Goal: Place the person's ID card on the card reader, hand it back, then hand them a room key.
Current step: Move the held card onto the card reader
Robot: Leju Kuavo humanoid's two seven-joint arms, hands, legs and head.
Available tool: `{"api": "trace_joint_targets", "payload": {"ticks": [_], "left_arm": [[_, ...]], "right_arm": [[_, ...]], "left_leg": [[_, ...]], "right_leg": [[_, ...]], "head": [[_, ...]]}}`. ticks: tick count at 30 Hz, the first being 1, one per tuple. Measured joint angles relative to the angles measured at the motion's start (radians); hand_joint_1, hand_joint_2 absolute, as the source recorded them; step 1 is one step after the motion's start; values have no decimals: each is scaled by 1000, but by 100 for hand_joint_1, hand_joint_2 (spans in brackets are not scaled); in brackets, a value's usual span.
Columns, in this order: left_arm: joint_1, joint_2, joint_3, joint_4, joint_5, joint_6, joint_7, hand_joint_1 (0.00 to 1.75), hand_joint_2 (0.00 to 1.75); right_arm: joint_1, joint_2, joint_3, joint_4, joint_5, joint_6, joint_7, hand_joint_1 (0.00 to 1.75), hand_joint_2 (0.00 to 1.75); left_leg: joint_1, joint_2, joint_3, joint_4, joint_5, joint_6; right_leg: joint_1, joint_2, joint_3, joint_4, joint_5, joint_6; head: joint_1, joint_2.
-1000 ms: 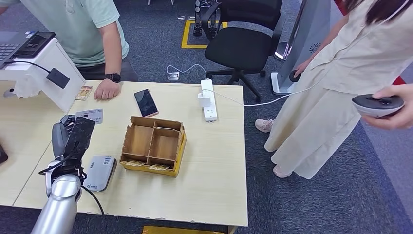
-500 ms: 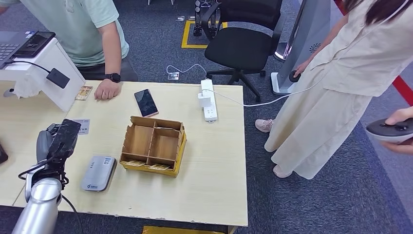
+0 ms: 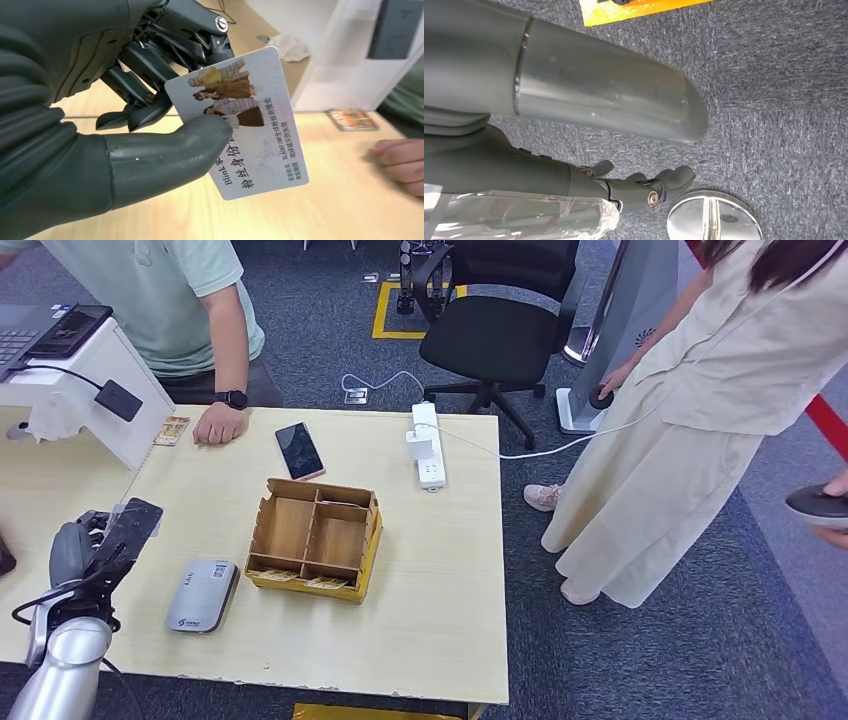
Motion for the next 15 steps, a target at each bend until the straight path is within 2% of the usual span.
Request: {"api": "trace_joint_targets", "payload": {"ticks": [7, 15], "left_arm": [[102, -5, 48, -65, 4, -90, -2, 175, 175], [224, -35, 53, -179, -4, -190, -20, 175, 175]], "right_arm": [[1, -1, -2, -6, -9, 5, -1, 0, 0], [0, -2, -8, -17, -16, 17, -5, 0, 0]], "left_leg": [[0, 0, 0, 0, 0, 0], [0, 0, 0, 0, -1, 0]], "right_leg": [[0, 0, 0, 0, -1, 0], [0, 0, 0, -1, -1, 0]], "head": [[0, 0], [0, 0]]}}
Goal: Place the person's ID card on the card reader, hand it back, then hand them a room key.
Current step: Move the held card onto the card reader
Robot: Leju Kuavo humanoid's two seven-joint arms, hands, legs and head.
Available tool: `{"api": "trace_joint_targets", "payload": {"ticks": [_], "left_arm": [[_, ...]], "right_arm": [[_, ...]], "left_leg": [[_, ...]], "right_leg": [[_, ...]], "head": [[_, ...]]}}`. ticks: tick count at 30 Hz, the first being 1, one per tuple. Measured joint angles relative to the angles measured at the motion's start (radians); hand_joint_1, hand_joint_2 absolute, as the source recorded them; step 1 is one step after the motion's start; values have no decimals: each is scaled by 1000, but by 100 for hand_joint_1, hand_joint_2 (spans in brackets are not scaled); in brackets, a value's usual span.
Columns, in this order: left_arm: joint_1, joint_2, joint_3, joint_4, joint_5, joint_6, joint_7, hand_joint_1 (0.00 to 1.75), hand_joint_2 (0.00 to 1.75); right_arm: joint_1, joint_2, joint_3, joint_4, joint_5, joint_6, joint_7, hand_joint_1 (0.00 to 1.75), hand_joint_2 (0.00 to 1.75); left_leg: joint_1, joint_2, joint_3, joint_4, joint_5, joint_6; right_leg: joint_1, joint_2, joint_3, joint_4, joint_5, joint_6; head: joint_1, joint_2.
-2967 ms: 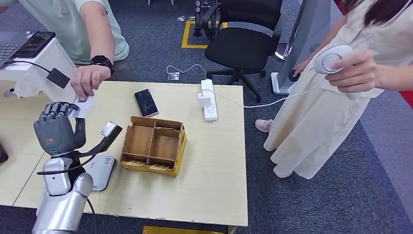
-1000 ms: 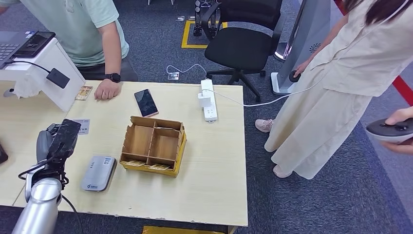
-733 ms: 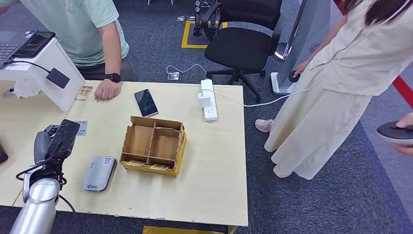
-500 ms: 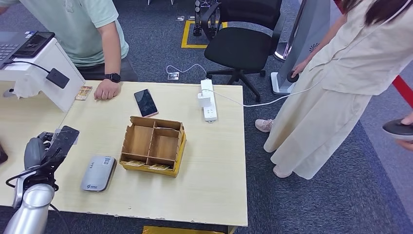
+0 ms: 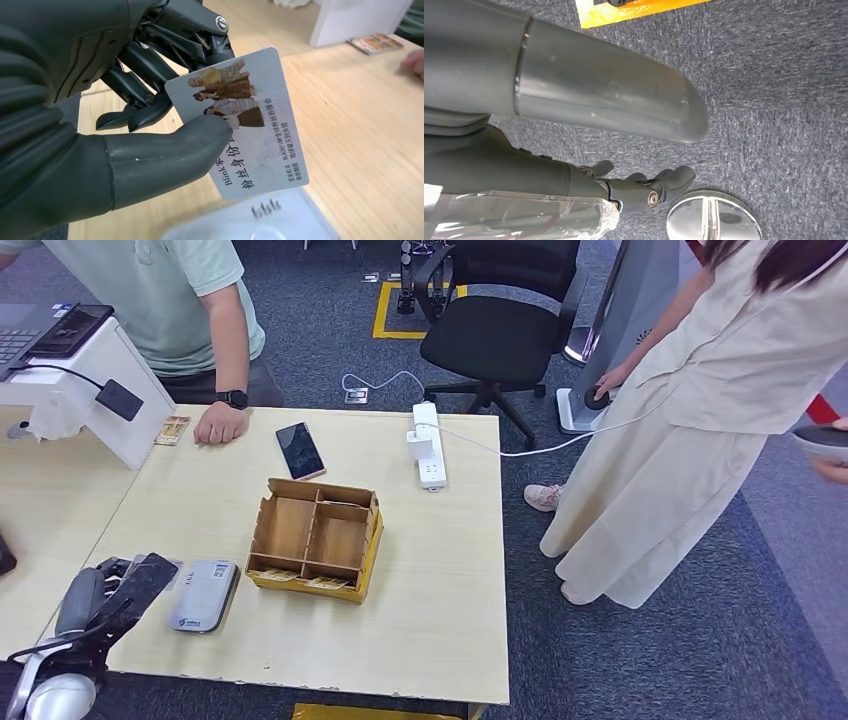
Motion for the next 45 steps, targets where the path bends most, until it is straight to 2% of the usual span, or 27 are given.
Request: {"api": "trace_joint_targets", "payload": {"ticks": [8, 16, 32, 45], "left_arm": [[32, -31, -4, -75, 94, -65, -40, 175, 175], [12, -33, -7, -82, 132, -89, -35, 175, 175], [-103, -4, -91, 34, 25, -71, 40, 175, 175], [-74, 12, -103, 89, 15, -57, 54, 175, 175]], "right_arm": [[-3, 0, -6, -7, -6, 1, -9, 0, 0], [-10, -2, -6, -7, 10, -1, -14, 0, 0], [-18, -3, -6, 3, 14, -4, 1, 0, 0], [-20, -6, -6, 7, 7, -9, 3, 0, 0]], "left_leg": [[0, 0, 0, 0, 0, 0], [0, 0, 0, 0, 0, 0], [0, 0, 0, 0, 0, 0], [0, 0, 0, 0, 0, 0]], "right_leg": [[0, 0, 0, 0, 0, 0], [0, 0, 0, 0, 0, 0], [0, 0, 0, 0, 0, 0], [0, -1, 0, 0, -1, 0]], "head": [[0, 0], [0, 0], [0, 0], [0, 0]]}}
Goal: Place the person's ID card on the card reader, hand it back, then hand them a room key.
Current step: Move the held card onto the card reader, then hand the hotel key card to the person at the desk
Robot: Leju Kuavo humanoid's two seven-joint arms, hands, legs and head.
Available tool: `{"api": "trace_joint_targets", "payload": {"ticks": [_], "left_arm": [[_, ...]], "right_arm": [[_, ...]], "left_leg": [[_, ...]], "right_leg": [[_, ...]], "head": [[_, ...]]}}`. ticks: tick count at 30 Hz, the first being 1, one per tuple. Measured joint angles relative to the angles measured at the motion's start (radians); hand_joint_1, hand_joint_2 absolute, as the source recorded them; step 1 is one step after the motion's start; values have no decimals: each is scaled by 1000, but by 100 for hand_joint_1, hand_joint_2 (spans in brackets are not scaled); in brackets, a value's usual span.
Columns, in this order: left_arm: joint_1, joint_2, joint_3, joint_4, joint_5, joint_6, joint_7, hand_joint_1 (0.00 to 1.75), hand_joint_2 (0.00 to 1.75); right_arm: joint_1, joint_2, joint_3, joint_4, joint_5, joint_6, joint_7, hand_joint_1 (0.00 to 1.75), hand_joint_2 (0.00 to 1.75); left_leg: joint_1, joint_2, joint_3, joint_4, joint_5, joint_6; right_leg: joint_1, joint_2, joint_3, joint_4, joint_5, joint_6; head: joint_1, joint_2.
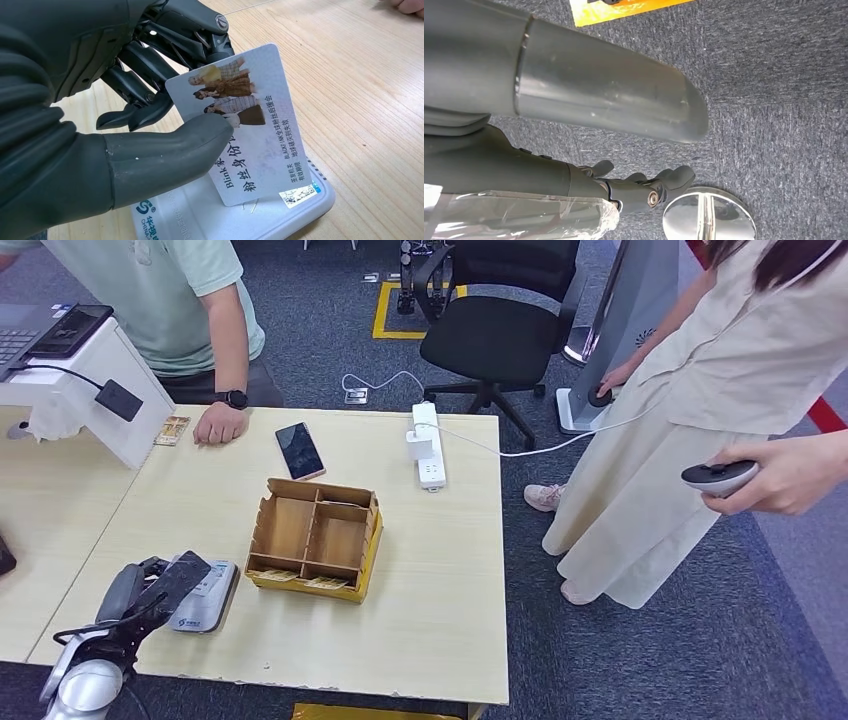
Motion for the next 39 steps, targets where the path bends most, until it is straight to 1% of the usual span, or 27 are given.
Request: {"api": "trace_joint_targets", "payload": {"ticks": [5, 13, 18, 25, 39], "left_arm": [[0, 0, 0, 1, -8, -19, 34, 175, 175], [11, 10, 0, 2, -14, -37, 39, 175, 175], [12, 13, -5, 7, -46, -51, 54, 175, 175], [8, 13, -22, 24, -64, -53, 55, 175, 175], [7, 13, -25, 30, -68, -52, 55, 175, 175]], "right_arm": [[-6, 0, 0, 1, -1, 0, 3, 0, 0], [-14, 0, 0, 0, -8, 1, 1, 0, 0], [-20, -1, 0, 0, -22, 0, -2, 0, 0], [-23, -1, 1, 0, -27, 0, -2, 0, 0], [-25, -1, 1, 0, -29, 0, -2, 0, 0]], "left_leg": [[0, 0, 0, 0, 0, 0], [0, 0, 0, 0, 0, 0], [0, 0, 0, 0, 0, 0], [0, 0, 1, 0, 0, 0], [0, 0, 1, 0, 0, 0]], "right_leg": [[0, 0, 0, 0, 0, 0], [0, 0, 0, 0, 0, 0], [0, 0, 0, 0, 0, 0], [0, 0, 0, 0, 0, 0], [0, 0, 0, 0, 0, 0]], "head": [[0, 0], [0, 0], [0, 0], [0, 0], [0, 0]]}}
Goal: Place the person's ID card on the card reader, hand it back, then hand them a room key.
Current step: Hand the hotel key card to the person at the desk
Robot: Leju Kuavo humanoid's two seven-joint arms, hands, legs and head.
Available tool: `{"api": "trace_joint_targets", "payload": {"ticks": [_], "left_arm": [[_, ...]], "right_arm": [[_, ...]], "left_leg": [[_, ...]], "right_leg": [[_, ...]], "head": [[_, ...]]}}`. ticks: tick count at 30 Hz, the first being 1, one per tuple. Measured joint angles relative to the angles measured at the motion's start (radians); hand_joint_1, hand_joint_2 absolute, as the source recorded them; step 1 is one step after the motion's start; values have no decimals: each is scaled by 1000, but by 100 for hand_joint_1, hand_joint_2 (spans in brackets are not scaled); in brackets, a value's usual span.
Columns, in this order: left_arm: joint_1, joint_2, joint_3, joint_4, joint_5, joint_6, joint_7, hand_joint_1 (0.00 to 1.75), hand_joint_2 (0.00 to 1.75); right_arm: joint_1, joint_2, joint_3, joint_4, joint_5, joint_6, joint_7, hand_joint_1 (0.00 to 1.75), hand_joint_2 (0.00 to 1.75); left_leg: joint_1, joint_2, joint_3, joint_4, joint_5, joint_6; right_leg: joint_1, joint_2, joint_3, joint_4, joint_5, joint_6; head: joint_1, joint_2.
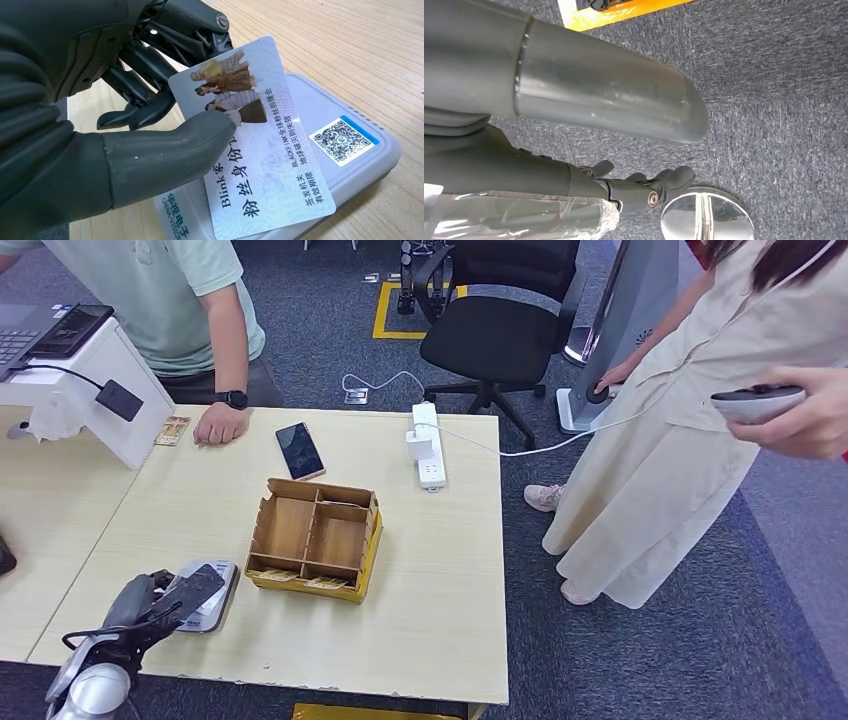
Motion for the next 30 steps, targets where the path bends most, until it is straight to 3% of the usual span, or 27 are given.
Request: {"api": "trace_joint_targets", "payload": {"ticks": [9, 18, 24, 30], "left_arm": [[-11, 0, -17, -3, 29, 23, -37, 175, 175], [-2, 42, 3, -161, 132, 54, -102, 175, 175], [26, 44, 34, -234, 50, 110, -146, 175, 175], [-1, 41, 41, -255, -46, 172, -148, 175, 175]], "right_arm": [[1, -1, -2, -6, -69, 0, -18, 0, 0], [11, -7, -19, -11, -109, 7, -34, 0, 0], [26, -7, -30, -11, -107, 8, -38, 0, 0], [28, -7, -33, -14, -90, 9, -35, 0, 0]], "left_leg": [[0, 0, 0, 0, 0, 0], [0, 0, 0, 0, 0, 0], [0, -1, 0, 0, -1, 0], [0, -1, 0, 0, 0, -1]], "right_leg": [[0, 0, 0, 0, 0, 0], [0, 0, 0, 0, 0, 0], [0, 0, 0, 0, -1, 0], [0, -1, 0, 0, 0, 0]], "head": [[0, 0], [0, 0], [0, 0], [0, 0]]}}
